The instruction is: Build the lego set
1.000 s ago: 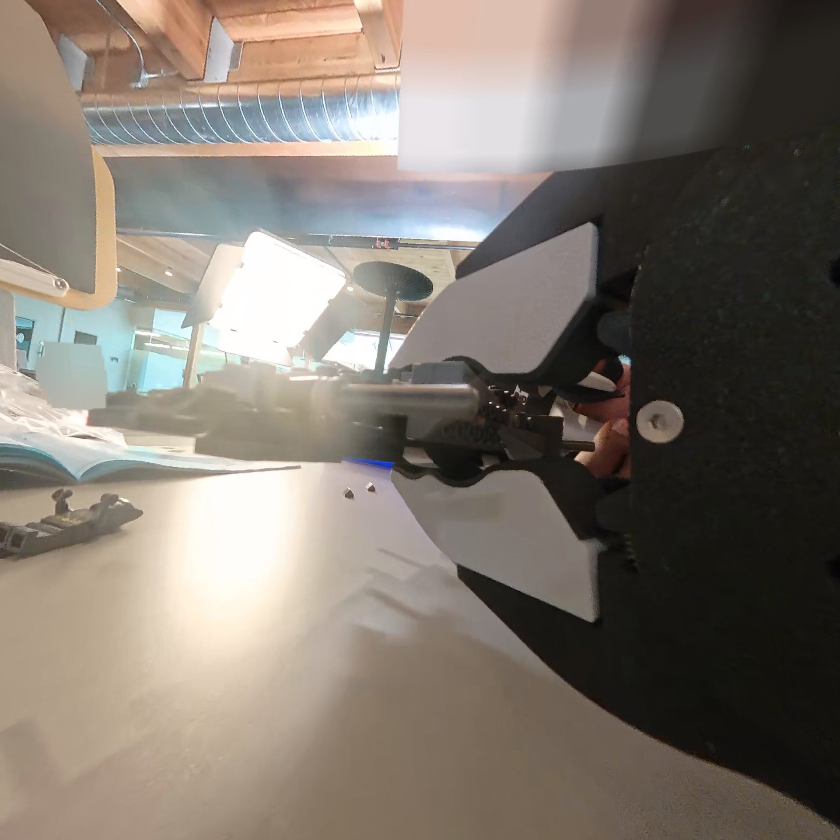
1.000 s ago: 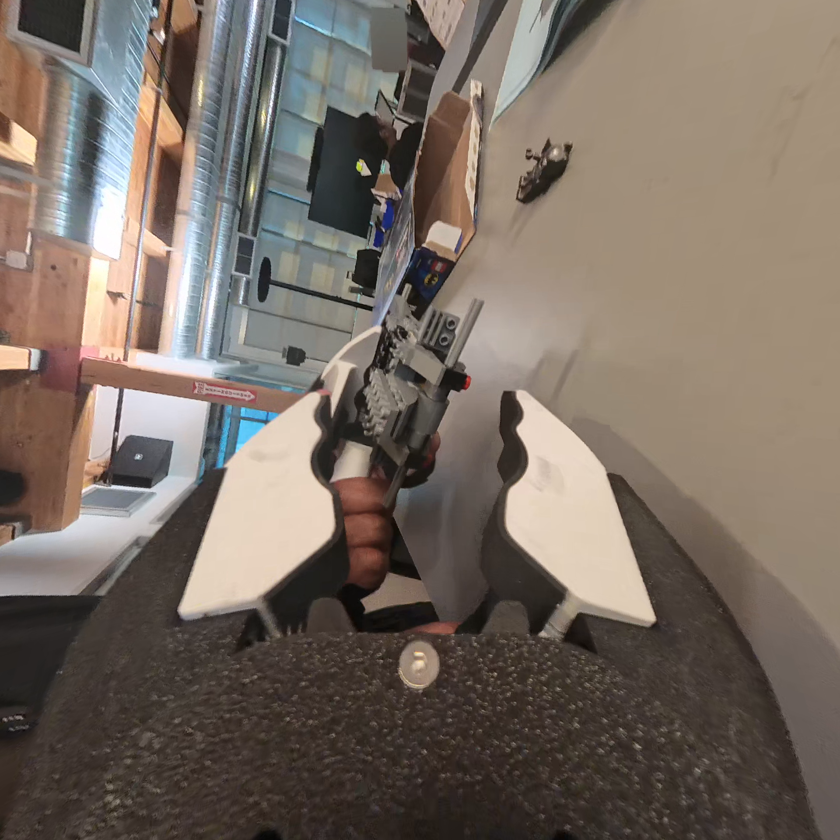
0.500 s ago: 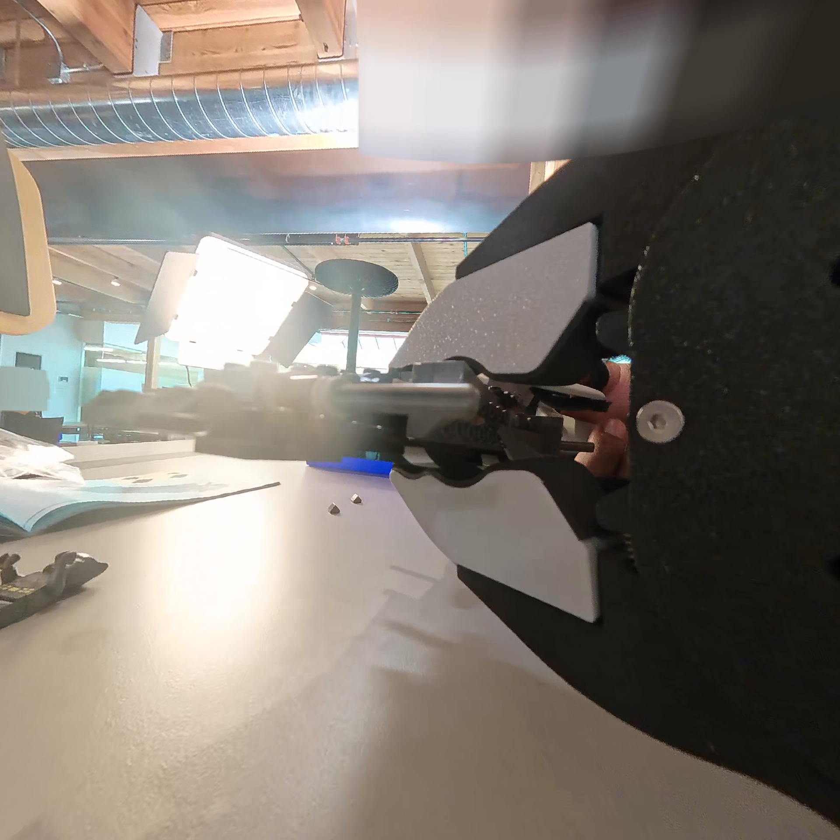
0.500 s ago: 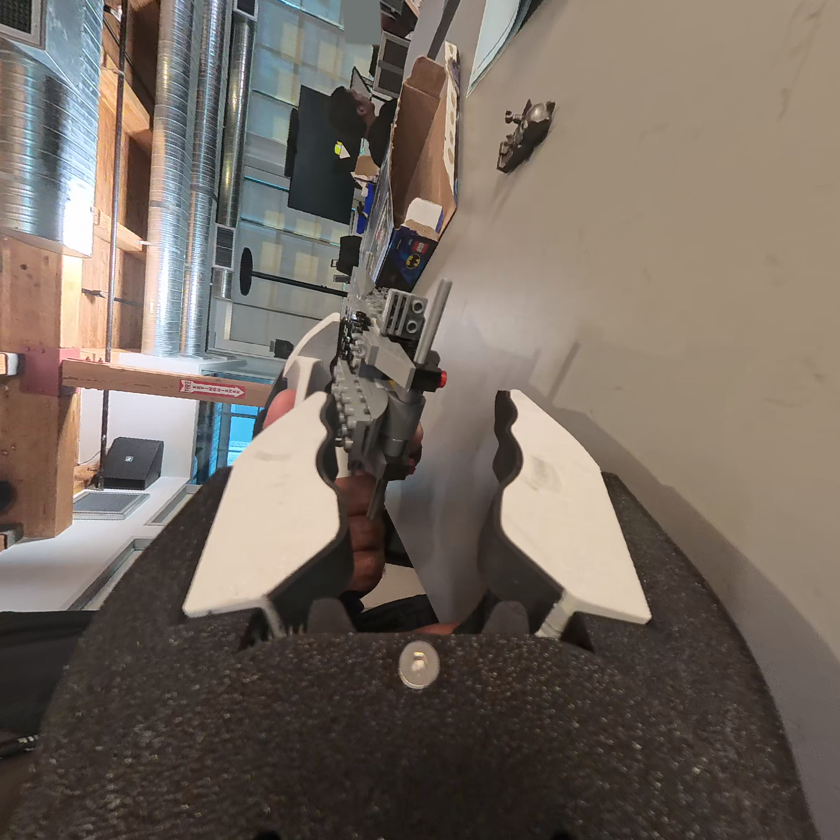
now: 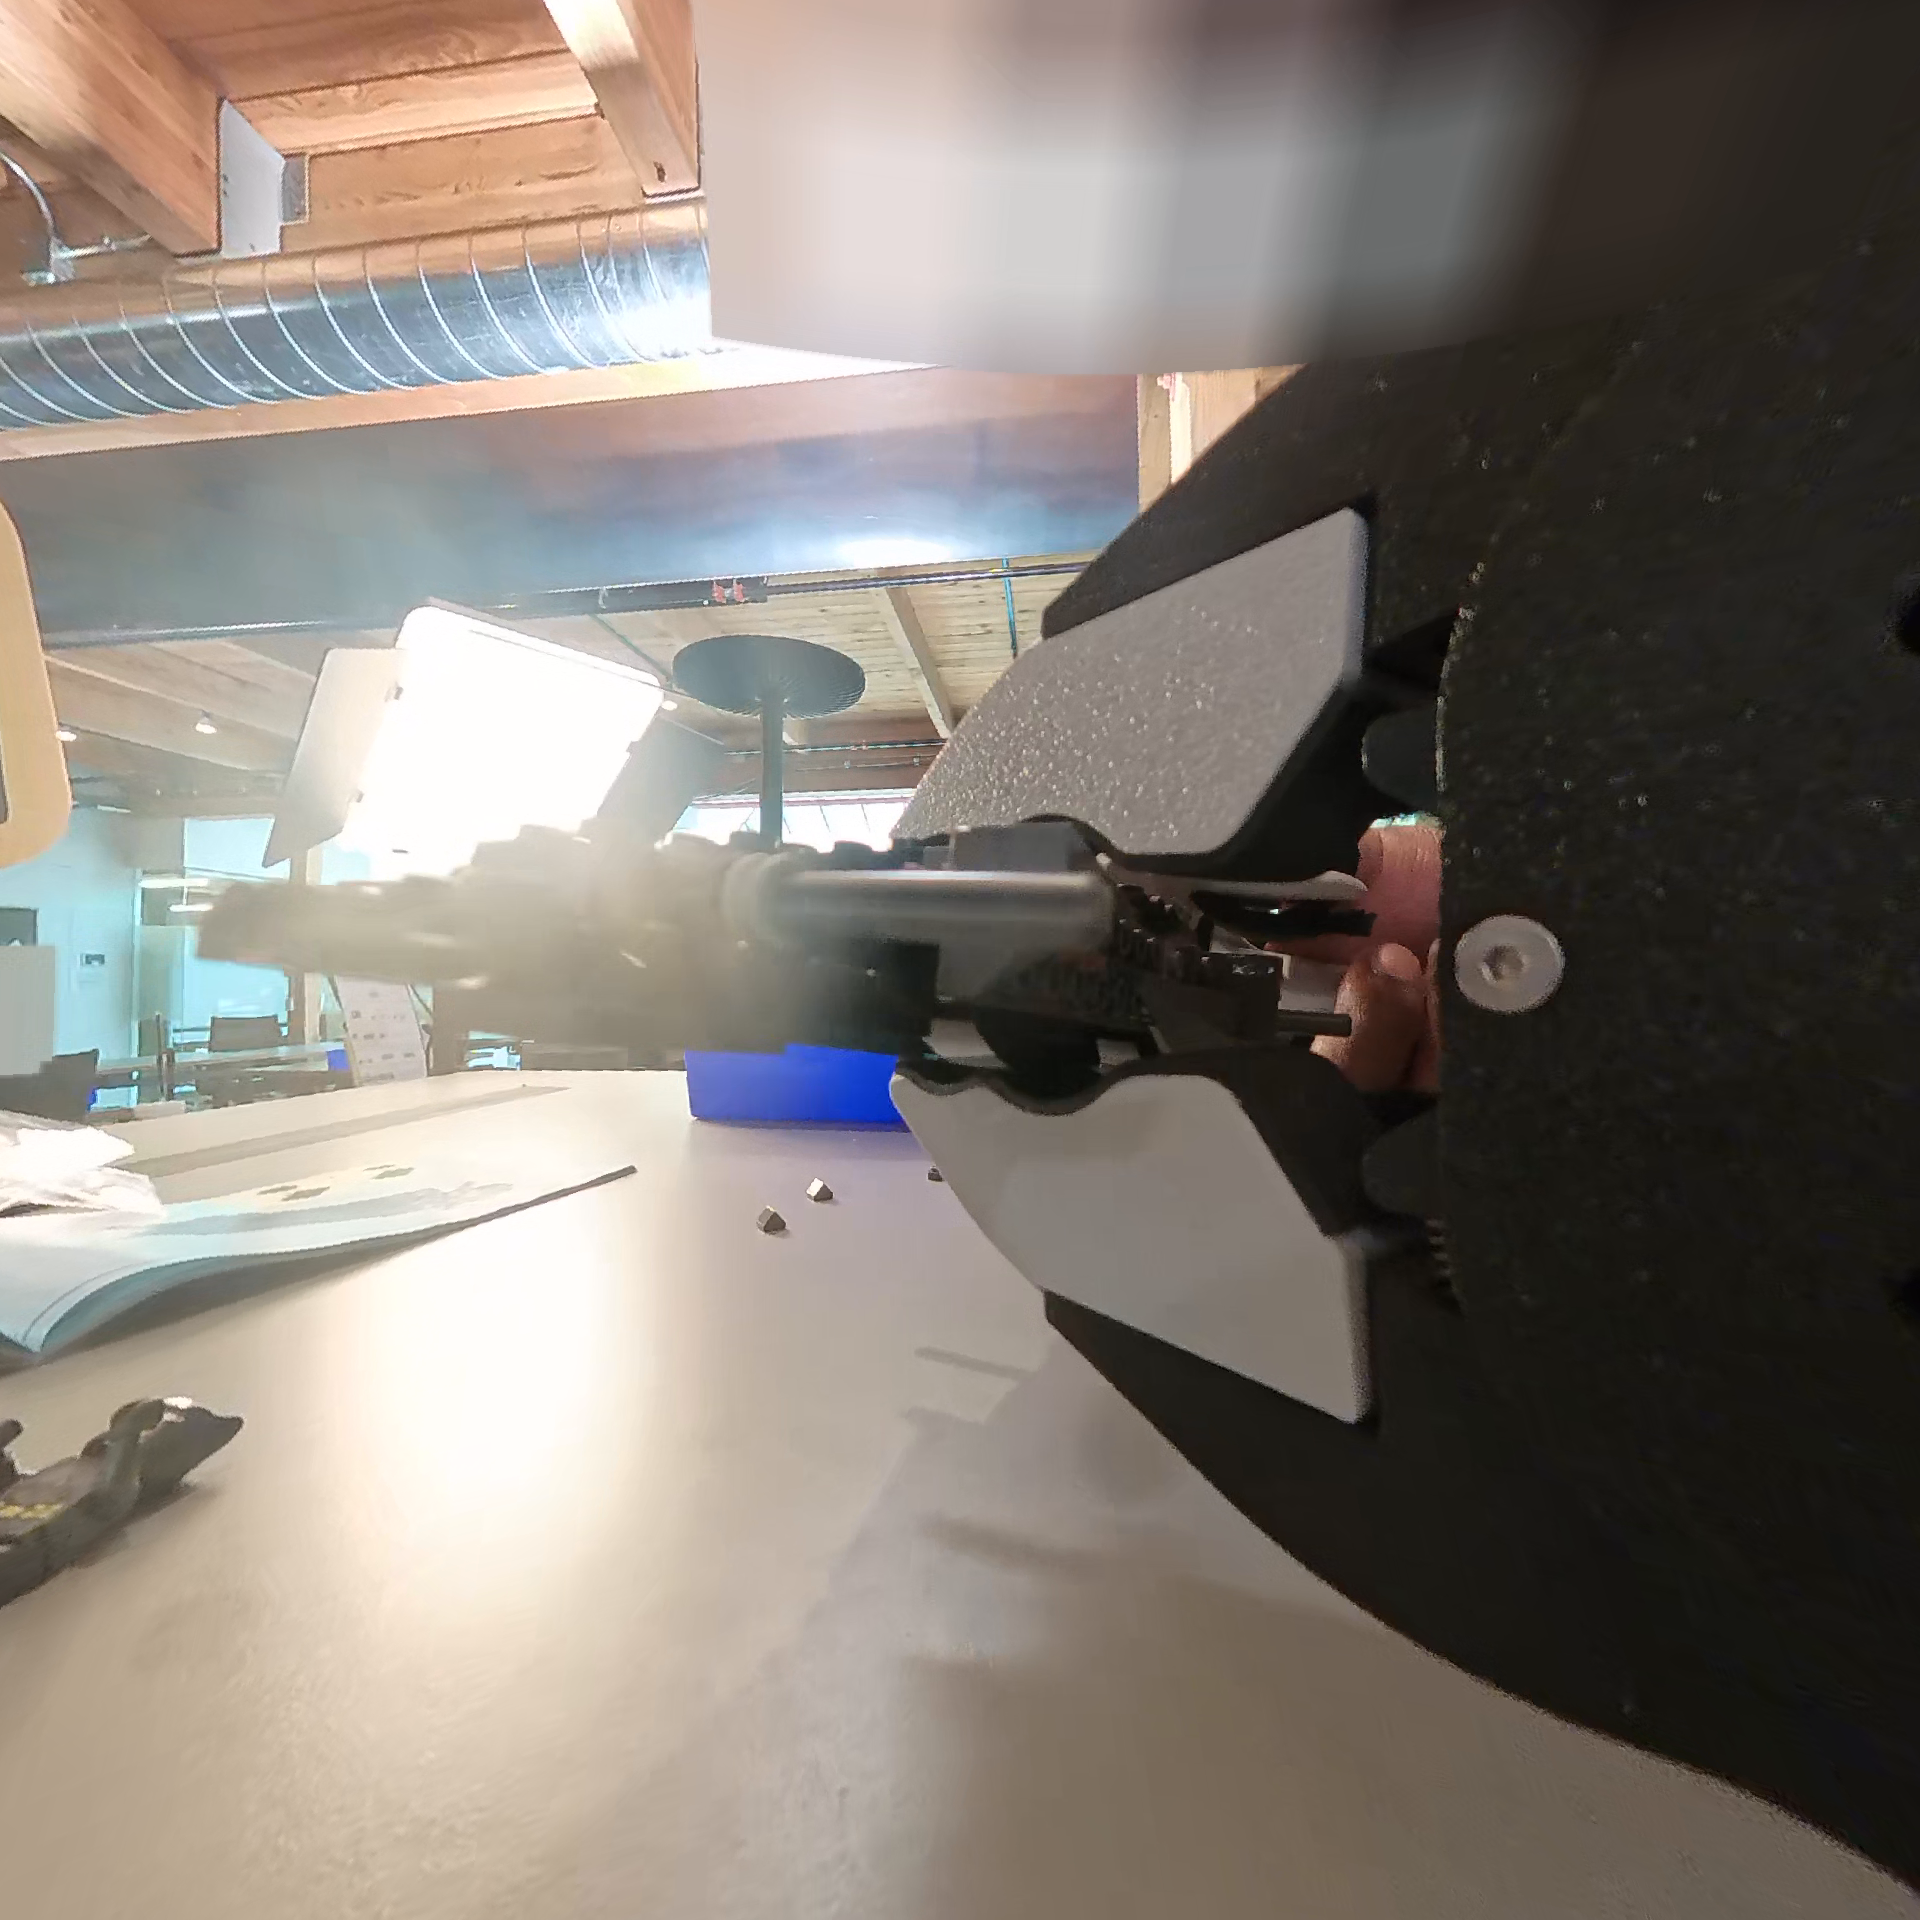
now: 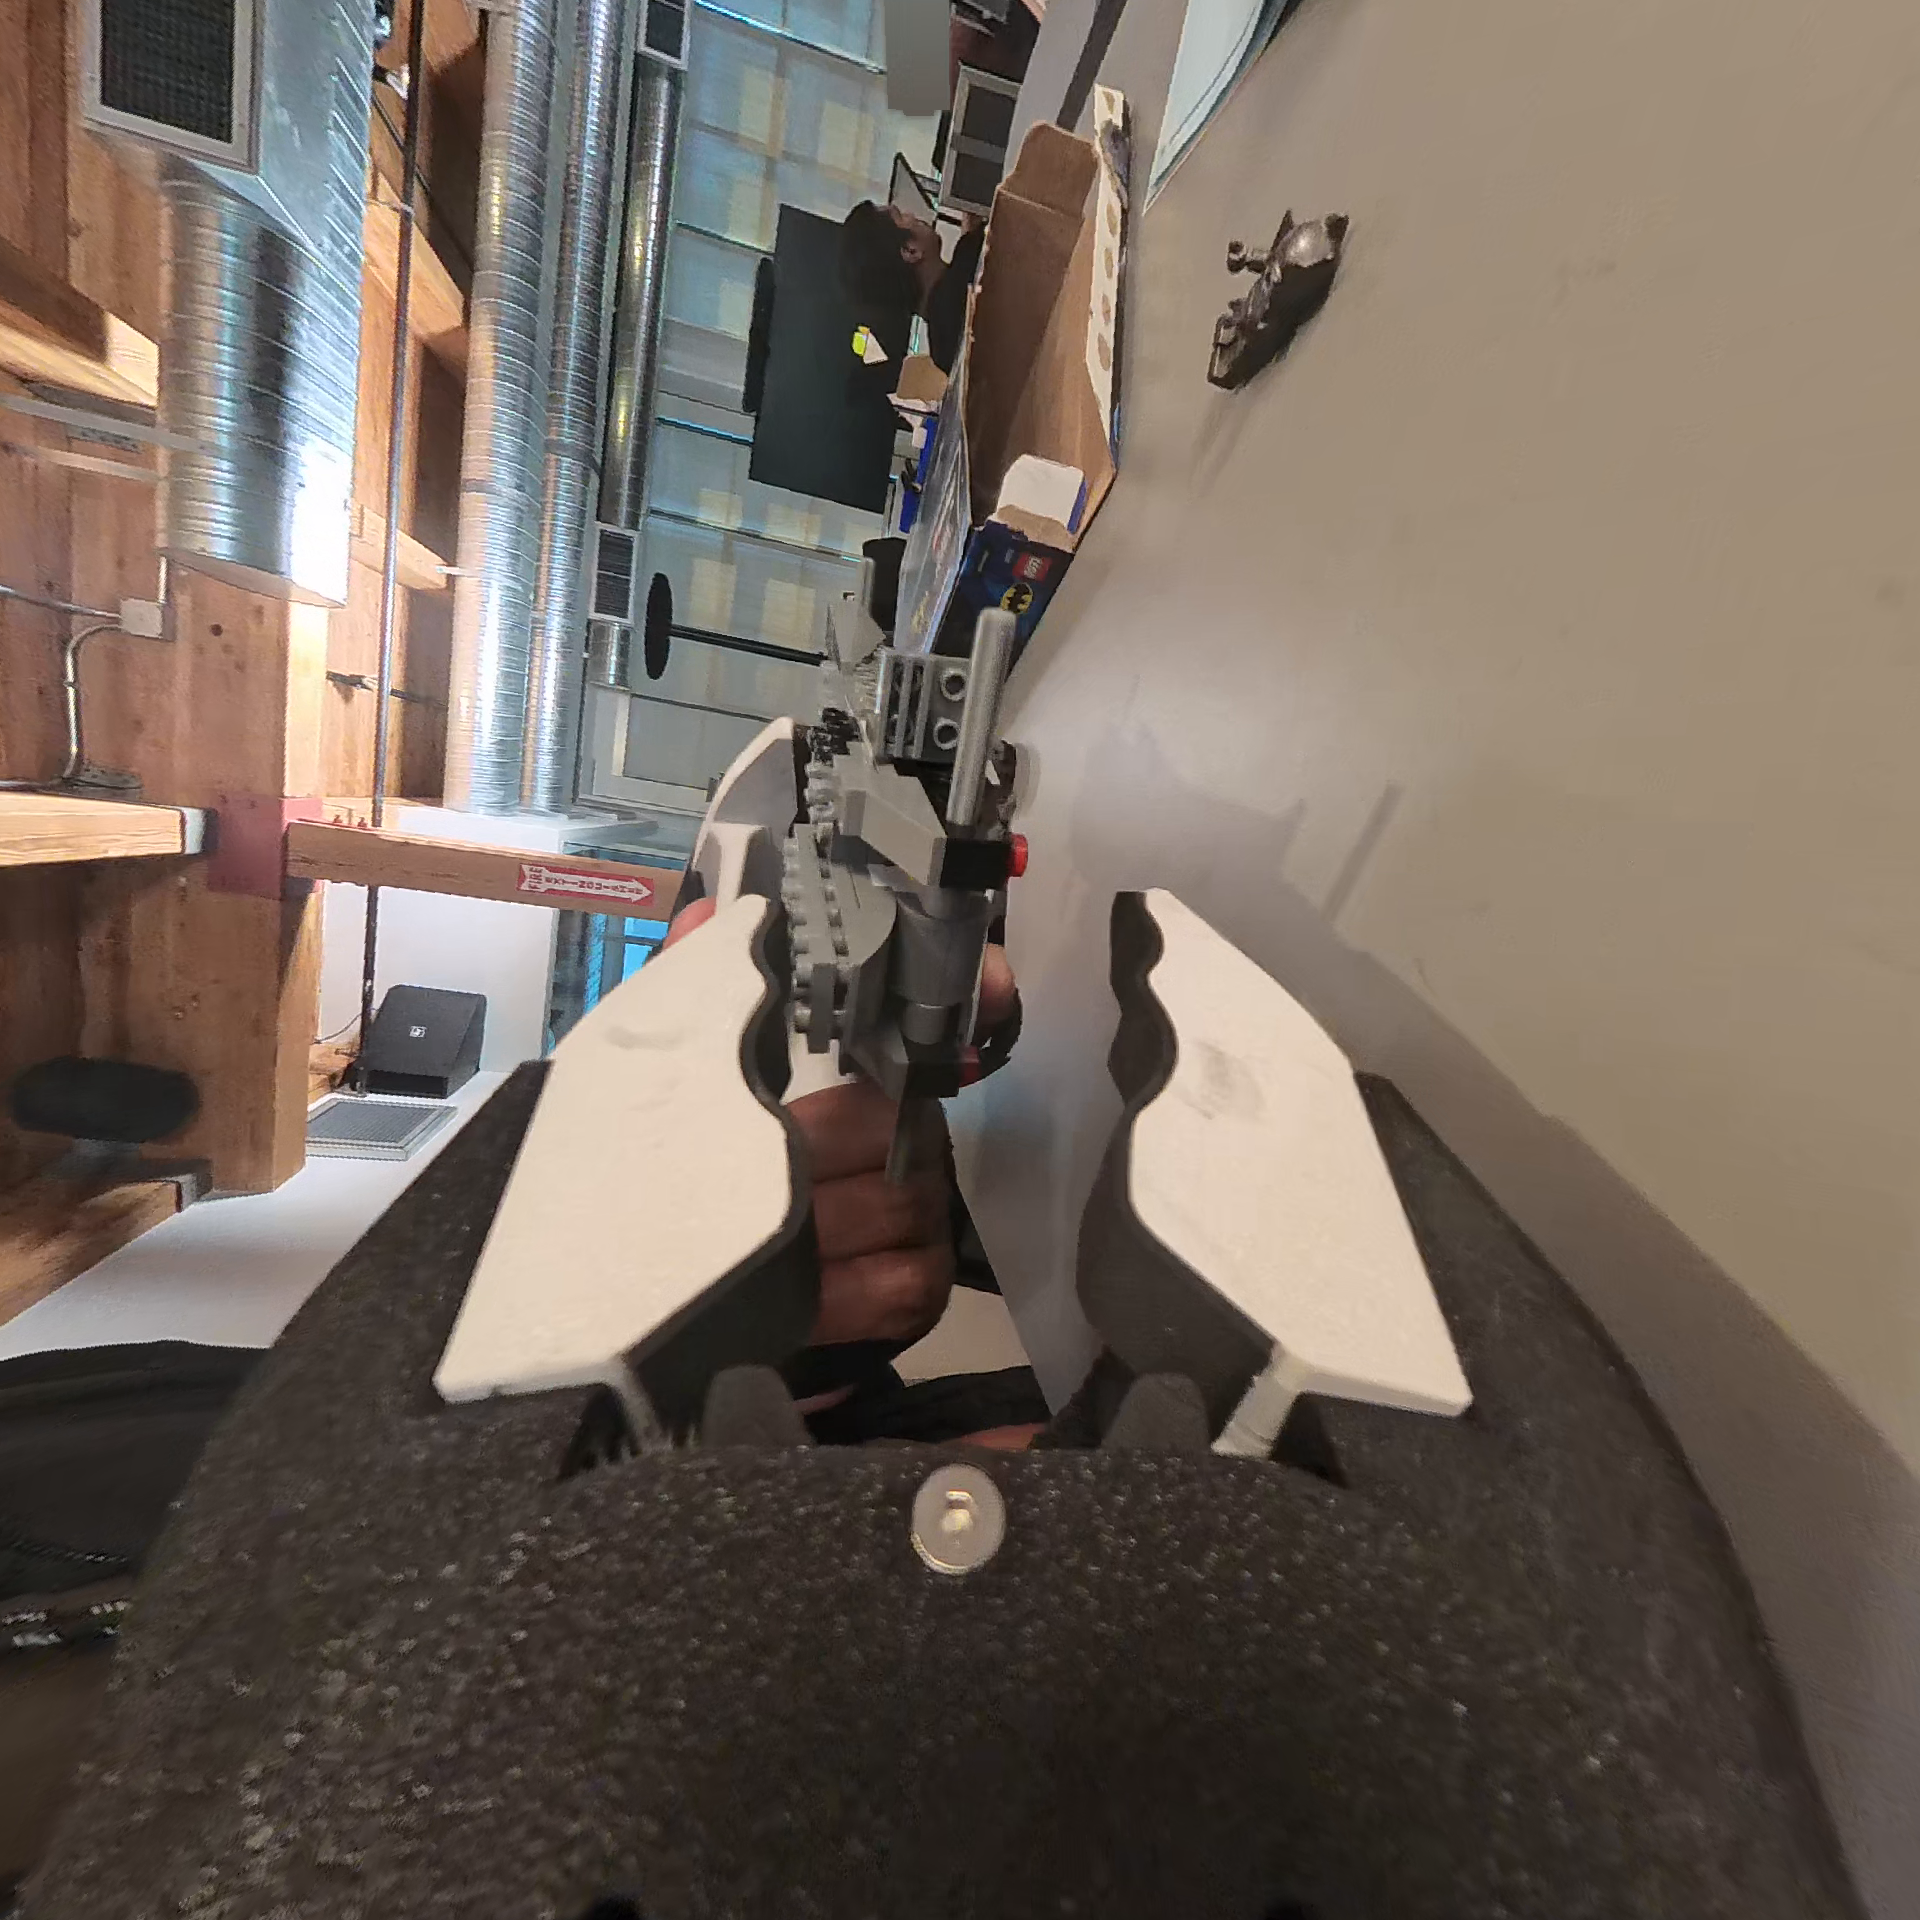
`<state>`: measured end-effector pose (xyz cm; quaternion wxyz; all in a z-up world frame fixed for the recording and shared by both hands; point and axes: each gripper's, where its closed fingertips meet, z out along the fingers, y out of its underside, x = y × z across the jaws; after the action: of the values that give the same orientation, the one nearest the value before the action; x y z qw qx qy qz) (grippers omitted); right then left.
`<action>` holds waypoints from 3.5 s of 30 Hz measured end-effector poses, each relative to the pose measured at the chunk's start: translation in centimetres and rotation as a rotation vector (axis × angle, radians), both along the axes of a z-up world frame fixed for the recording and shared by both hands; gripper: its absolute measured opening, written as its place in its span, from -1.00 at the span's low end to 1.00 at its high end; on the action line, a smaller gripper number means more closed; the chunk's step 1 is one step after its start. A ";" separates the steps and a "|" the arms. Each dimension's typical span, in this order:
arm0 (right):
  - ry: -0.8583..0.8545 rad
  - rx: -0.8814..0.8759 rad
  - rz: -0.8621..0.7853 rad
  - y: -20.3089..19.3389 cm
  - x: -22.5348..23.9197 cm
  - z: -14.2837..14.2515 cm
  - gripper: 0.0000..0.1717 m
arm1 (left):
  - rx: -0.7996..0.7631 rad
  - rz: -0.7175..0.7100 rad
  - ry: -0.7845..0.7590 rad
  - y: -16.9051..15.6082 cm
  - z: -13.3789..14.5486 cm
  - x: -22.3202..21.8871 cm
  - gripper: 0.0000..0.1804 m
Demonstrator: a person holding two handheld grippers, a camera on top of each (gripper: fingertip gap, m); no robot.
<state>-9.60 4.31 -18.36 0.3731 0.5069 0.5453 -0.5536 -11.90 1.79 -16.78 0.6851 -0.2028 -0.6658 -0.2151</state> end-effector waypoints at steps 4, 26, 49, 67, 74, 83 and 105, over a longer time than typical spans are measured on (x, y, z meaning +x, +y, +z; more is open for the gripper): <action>0.018 -0.021 -0.002 0.0 0.0 0.5 -0.40 | -0.014 -0.010 0.032 0.1 0.2 -0.1 -0.63; 0.106 -0.119 -0.012 0.0 0.2 2.4 -0.57 | 0.136 -0.062 0.204 0.6 1.3 0.1 -0.62; 0.128 -0.119 -0.029 0.5 0.3 2.5 -0.58 | 0.072 -0.088 0.256 1.2 1.7 0.2 -0.63; 0.108 -0.033 0.028 -0.2 0.7 1.8 -0.48 | 0.073 -0.062 0.250 0.8 1.5 0.4 -0.63; 0.101 -0.045 0.009 0.0 0.6 1.9 -0.54 | 0.078 -0.038 0.238 0.4 1.3 0.3 -0.64; 0.114 -0.070 -0.006 0.2 0.6 2.2 -0.58 | 0.077 -0.052 0.246 0.6 1.5 0.4 -0.63; 0.025 -0.139 -0.021 0.3 0.8 2.0 -0.58 | 0.005 -0.062 0.271 0.8 1.4 0.7 -0.63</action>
<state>-8.78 4.60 -16.39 0.3947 0.4783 0.5050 -0.6003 -11.24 2.59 -15.38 0.7621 -0.2487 -0.5602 -0.2085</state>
